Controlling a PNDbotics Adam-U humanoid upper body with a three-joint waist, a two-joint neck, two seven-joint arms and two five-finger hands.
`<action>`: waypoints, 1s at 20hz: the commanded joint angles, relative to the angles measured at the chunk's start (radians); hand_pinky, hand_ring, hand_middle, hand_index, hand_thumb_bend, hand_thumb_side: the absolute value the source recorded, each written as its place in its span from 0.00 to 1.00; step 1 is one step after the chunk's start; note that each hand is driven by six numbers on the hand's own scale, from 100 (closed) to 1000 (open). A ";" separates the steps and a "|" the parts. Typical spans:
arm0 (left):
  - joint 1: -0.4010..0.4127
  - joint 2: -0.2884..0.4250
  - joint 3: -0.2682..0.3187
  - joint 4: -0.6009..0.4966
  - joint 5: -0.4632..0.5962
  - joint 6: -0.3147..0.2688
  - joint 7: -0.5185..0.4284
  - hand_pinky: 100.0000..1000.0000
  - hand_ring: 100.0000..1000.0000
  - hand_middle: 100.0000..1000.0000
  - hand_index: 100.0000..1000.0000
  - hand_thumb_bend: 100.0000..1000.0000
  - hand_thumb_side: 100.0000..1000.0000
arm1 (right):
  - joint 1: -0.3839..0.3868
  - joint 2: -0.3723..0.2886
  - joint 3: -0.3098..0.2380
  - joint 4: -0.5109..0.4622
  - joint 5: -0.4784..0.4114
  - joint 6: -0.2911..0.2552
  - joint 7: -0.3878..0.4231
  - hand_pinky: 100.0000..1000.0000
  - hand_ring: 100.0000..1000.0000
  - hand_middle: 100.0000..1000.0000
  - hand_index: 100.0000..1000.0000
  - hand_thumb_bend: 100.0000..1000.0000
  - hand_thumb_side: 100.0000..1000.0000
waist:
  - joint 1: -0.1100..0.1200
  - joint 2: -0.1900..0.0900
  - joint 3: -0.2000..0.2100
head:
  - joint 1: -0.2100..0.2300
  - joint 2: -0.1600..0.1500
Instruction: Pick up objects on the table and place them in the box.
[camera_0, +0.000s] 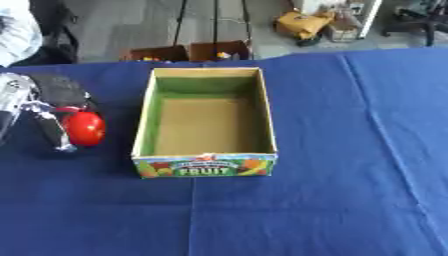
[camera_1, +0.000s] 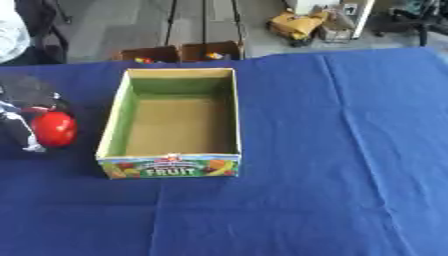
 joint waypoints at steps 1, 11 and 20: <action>-0.019 0.023 0.001 -0.015 0.015 0.007 0.005 0.70 0.71 0.62 0.74 0.20 0.68 | -0.006 -0.012 -0.002 -0.015 -0.006 -0.004 -0.009 0.67 0.77 0.53 0.78 0.00 0.82 | -0.001 -0.019 0.001 | -0.002 -0.004; -0.020 0.028 0.007 -0.025 0.031 0.031 0.025 0.66 0.68 0.58 0.66 0.04 0.60 | -0.005 -0.012 -0.003 -0.015 -0.010 -0.001 -0.018 0.67 0.77 0.53 0.78 0.00 0.81 | -0.002 -0.025 0.002 | 0.002 -0.010; -0.011 0.035 0.013 -0.046 0.065 0.047 0.049 0.61 0.64 0.54 0.63 0.00 0.50 | -0.005 -0.014 -0.003 -0.015 -0.012 0.001 -0.020 0.67 0.77 0.53 0.78 0.00 0.81 | 0.000 -0.031 0.002 | 0.001 -0.035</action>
